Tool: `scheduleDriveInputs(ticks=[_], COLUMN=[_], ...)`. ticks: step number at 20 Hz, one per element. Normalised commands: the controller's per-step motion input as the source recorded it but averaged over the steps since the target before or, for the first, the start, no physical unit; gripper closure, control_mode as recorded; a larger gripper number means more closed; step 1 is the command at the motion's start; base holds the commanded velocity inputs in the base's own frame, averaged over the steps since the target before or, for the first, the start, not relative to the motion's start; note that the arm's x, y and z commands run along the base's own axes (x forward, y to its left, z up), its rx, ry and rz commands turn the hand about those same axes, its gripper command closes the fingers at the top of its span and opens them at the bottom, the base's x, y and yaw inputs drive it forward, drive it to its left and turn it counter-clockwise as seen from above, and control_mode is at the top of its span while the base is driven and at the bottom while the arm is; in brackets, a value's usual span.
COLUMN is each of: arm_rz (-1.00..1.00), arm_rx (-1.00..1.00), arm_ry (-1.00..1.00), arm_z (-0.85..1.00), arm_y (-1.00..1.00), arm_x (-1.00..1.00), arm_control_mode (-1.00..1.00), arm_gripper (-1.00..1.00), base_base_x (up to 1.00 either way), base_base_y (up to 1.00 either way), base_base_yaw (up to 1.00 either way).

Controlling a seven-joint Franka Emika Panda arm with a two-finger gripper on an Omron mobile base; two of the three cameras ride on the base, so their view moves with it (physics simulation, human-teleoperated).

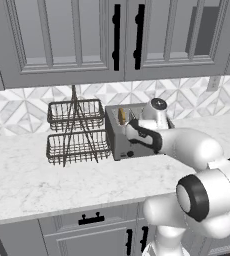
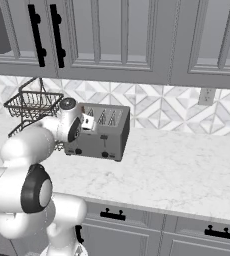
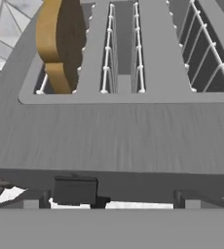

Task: Start the toaster. Once the lever pops up, take the bread to the plate on the dining counter.

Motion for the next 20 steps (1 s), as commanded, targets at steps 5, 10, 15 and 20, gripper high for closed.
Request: scheduleDriveInputs(ticks=[5,10,15,20], arm_rz=[0.0,0.0,0.0,0.0], arm_rx=[0.0,0.0,0.0,0.0], arm_ry=[0.0,0.0,0.0,0.0], arm_z=[-0.25,-0.26,-0.24,-0.28], arm_y=[0.0,0.0,0.0,0.0], arm_x=[0.03,0.0,0.0,0.0], arm_control_mode=[-1.0,-1.0,-1.0,-1.0], arm_gripper=[-1.0,-1.0,-1.0,-1.0], base_base_x=[0.0,0.0,0.0,0.0], base_base_y=[0.0,0.0,0.0,0.0], base_base_yaw=[0.0,0.0,0.0,0.0])
